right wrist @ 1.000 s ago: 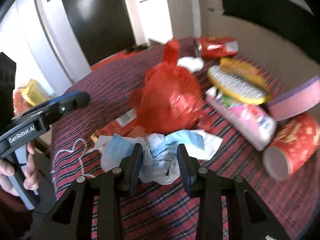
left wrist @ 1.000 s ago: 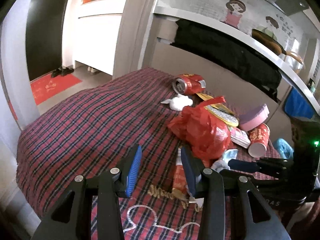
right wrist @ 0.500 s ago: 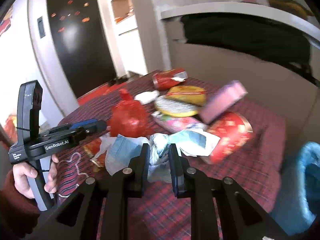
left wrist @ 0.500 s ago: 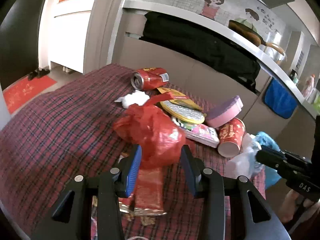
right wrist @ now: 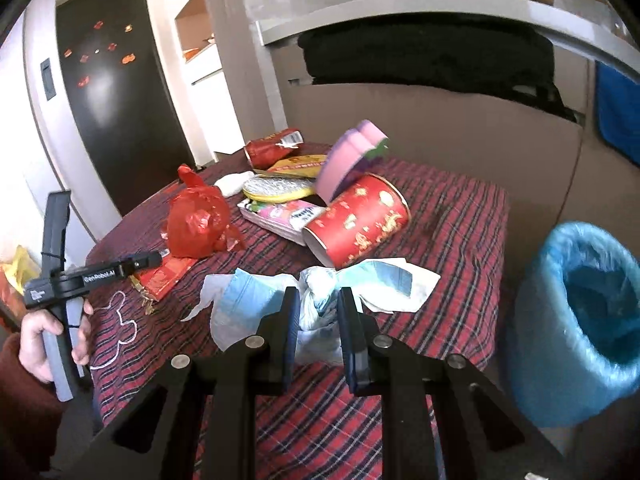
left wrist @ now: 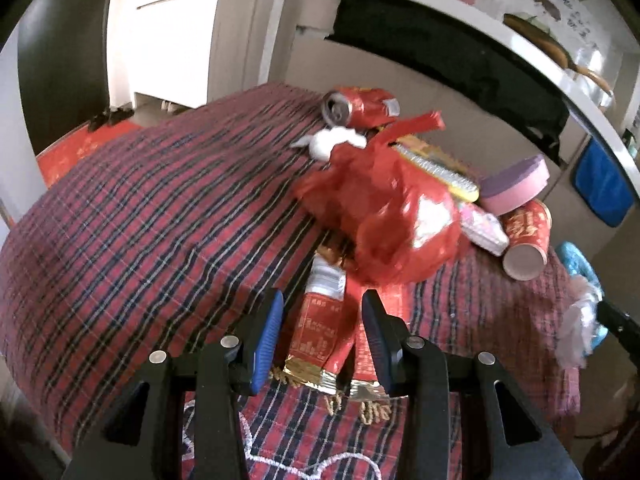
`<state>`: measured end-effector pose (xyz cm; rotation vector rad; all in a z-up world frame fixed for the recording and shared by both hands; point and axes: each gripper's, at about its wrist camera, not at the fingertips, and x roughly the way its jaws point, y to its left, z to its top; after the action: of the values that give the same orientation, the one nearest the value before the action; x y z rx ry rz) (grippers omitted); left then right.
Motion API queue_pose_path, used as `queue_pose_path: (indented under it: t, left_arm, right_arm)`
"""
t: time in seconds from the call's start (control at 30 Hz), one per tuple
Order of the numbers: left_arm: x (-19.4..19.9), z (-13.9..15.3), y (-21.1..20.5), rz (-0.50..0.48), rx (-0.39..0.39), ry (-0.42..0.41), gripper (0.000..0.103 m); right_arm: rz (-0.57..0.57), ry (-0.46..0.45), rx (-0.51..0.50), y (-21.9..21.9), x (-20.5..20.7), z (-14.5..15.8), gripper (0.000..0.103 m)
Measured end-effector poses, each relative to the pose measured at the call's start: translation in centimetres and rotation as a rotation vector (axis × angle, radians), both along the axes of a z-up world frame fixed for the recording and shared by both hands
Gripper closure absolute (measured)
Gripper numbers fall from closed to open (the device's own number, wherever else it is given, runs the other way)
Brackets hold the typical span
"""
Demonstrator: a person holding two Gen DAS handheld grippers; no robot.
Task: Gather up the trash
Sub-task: 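Grasp red snack wrappers with the left tool while the right tool grasps tissues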
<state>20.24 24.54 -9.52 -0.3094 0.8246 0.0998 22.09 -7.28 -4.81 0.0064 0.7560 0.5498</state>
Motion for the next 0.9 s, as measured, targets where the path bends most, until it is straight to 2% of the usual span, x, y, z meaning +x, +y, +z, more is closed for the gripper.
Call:
queue_pose_path:
  t: [0.07, 0.17, 0.23, 0.27, 0.33, 0.53, 0.9]
  left_arm:
    - [0.4, -0.7, 0.0, 0.007, -0.004, 0.021, 0.061]
    - [0.4, -0.8, -0.2, 0.027, -0.003, 0.001, 0.062]
    - [0.4, -0.7, -0.4, 0.027, -0.010, -0.005, 0.068]
    - [0.4, -0.7, -0.5, 0.019, -0.014, -0.007, 0.074]
    - [0.3, -0.5, -0.9, 0.008, -0.012, -0.010, 0.075]
    - [-1.4, 1.5, -3.1, -0.029, 0.059, -0.074, 0.077]
    - [-4.2, 5.9, -8.6, -0.163, 0.088, -0.172, 0.077]
  right_arm:
    - [-0.012, 0.008, 0.014, -0.5, 0.0, 0.0, 0.086]
    - [-0.023, -0.001, 0.014, -0.9, -0.2, 0.0, 0.086]
    - [-0.029, -0.003, 0.011, -1.1, -0.4, 0.0, 0.086]
    - [-0.030, -0.002, 0.011, -1.1, -0.4, 0.0, 0.086]
    - [-0.037, -0.003, 0.013, -1.3, -0.5, 0.1, 0.086]
    - [-0.048, -0.012, 0.024, -1.7, -1.1, 0.4, 0.086]
    - [-0.039, -0.051, 0.049, -2.1, -2.5, 1.3, 0.086]
